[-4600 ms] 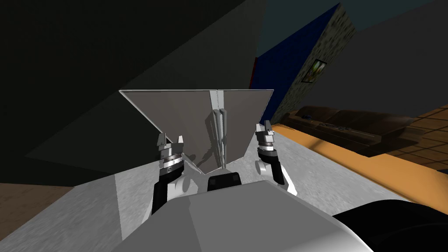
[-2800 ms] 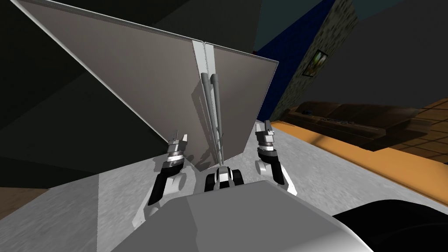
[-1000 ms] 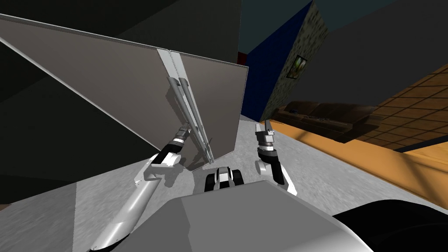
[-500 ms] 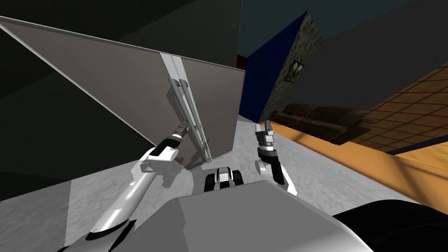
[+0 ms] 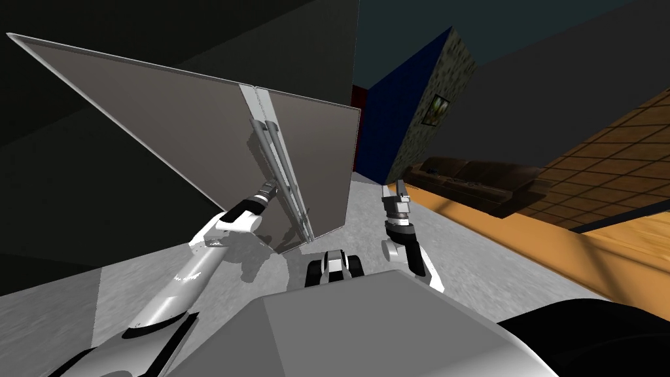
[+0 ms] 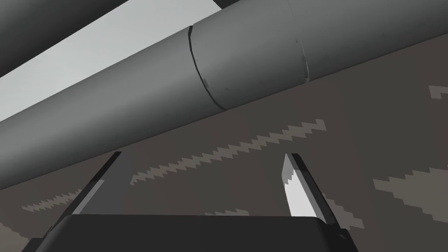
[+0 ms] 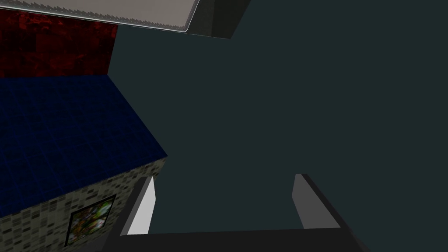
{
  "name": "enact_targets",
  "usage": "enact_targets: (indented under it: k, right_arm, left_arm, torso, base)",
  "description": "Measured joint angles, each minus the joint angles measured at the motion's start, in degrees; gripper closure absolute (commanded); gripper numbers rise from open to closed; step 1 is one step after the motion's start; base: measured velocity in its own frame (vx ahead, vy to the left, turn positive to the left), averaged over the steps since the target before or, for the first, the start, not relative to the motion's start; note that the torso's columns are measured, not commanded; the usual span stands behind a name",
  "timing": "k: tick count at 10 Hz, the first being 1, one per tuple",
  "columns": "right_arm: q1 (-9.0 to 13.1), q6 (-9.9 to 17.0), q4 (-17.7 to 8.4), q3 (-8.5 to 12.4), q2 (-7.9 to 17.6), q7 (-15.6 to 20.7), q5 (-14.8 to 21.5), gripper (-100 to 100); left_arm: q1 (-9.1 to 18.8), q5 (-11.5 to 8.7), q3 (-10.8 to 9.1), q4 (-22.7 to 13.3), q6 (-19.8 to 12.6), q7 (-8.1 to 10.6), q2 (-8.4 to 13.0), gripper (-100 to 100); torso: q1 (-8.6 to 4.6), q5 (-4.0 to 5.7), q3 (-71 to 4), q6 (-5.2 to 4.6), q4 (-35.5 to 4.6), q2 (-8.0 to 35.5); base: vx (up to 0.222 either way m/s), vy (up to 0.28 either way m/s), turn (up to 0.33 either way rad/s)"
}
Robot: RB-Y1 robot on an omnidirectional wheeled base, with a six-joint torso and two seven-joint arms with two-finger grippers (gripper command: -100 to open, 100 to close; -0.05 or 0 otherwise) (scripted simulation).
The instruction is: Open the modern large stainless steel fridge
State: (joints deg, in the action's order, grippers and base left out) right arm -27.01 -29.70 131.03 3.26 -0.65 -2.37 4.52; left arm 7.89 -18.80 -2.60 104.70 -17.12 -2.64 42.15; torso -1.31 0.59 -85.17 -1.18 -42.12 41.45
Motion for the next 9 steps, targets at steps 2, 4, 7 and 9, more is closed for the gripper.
enact_targets:
  k: [2,4,7,9]
  right_arm:
    - [0.0,0.0,0.0,0.0,0.0,0.0,0.0,0]
    - [0.0,0.0,0.0,0.0,0.0,0.0,0.0,0]
    - [0.0,0.0,0.0,0.01,0.0,0.0,0.0,0]
    - [0.0,0.0,0.0,0.0,0.0,0.0,0.0,0]
  left_arm:
    - [2.15,-0.46,-0.3,-1.42,-3.24,-0.19,1.98,-100]
    - [4.71,-1.63,-0.26,-3.91,-5.99,-0.33,4.77,-100]
    - [7.08,-2.21,-0.5,-6.01,-8.85,-0.65,7.14,-100]
    - [8.86,-3.26,-0.5,-7.72,-10.99,-0.86,9.53,-100]
  torso:
    - [-0.26,0.14,-0.06,-0.24,-0.04,-0.06]
    - [-0.33,0.22,-0.15,-0.33,-0.05,-0.18]
    - [-0.21,0.18,-0.18,-0.4,0.0,-0.22]
    - [-0.27,0.24,-0.16,-0.31,-0.1,-0.16]
  base:
    - [-0.029,-0.099,-0.035]
    - [-0.029,-0.1,-0.025]
    - [-0.012,-0.052,-0.005]
    - [-0.023,-0.061,-0.001]
